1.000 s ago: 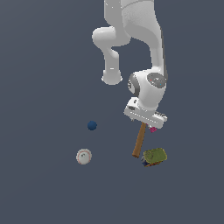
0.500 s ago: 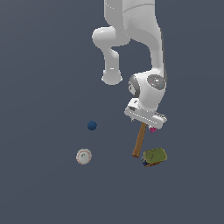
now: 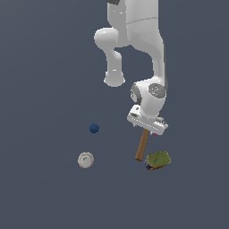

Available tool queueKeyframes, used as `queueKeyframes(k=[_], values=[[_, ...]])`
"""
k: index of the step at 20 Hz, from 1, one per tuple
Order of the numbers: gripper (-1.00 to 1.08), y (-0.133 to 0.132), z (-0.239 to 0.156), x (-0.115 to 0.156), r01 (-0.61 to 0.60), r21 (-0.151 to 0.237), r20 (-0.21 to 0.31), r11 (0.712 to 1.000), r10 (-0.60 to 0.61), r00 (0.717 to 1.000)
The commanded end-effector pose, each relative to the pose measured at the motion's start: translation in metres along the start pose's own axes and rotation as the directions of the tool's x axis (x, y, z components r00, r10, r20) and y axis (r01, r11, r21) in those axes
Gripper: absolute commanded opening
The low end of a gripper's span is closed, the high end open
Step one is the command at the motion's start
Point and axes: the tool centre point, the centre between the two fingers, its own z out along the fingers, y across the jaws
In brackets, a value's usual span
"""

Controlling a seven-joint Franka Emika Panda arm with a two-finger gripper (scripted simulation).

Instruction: Pick up a designated object from a clutter of objects.

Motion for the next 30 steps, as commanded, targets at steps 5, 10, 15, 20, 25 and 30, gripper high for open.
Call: queueKeyframes(k=[5,10,15,20,25,30], values=[[1.00,0.000,0.016,0.000,-0.001,0.000,0.000,1.000,0.001,1.000],[-1.00,0.000,0.016,0.000,-0.001,0.000,0.000,1.000,0.001,1.000],[-1.00,0.000,0.016,0.000,-0.001,0.000,0.000,1.000,0.001,1.000],[-1.00,-0.002,0.011,0.002,0.002,0.005,-0.004,1.000,-0.002,1.000],[-1.00,0.005,-0.002,0.010,0.002,0.005,-0.004,1.000,-0.002,1.000],[-1.00,0.020,-0.029,0.027,0.002,0.005,-0.003,1.000,-0.002,1.000]])
